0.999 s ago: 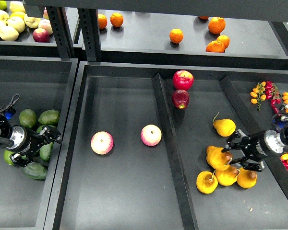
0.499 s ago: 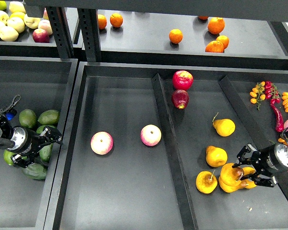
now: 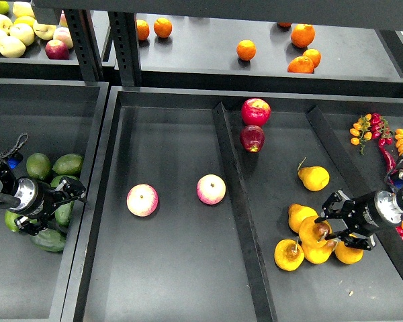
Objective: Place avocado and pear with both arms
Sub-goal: 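Lower the pear among the pears and open the right gripper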
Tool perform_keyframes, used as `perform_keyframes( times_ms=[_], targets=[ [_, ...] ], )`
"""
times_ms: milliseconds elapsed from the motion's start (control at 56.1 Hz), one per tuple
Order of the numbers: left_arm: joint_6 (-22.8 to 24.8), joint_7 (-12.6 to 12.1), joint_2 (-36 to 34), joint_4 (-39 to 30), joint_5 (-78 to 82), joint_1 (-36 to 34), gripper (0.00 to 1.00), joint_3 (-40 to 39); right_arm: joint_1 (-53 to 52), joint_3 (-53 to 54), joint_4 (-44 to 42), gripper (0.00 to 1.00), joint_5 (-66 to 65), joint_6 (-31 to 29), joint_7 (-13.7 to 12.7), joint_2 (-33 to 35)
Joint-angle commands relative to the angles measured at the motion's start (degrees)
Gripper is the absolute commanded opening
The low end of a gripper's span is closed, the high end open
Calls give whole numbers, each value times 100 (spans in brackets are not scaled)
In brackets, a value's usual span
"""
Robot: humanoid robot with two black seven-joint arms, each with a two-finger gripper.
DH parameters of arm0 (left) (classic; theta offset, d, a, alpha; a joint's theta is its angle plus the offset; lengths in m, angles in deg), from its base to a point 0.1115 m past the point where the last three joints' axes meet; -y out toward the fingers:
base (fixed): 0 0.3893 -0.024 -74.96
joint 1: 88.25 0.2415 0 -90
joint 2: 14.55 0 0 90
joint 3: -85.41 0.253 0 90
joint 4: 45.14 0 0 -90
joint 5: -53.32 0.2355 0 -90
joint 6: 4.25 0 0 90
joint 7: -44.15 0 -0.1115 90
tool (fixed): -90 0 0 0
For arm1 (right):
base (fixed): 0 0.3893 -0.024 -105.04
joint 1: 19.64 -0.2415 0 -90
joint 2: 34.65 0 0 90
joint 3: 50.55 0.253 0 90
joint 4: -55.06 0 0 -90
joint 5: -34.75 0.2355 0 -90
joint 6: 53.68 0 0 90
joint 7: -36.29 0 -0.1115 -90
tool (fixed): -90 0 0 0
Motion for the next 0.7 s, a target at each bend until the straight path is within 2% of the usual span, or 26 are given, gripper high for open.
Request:
perform_keyframes(
  times_ms=[0,410,678],
  targets=[
    [0,0,33,1,0,-9,100,1,-20,44,-156,5,19,-3,1,-109],
    [0,0,24,-8,0,-18,100,1,253,651,-1035,5,-33,-3,1,-996],
    [0,0,6,-8,0,-9,100,1,411,677,-1545,5,-33,-3,1,-1497]
  ],
)
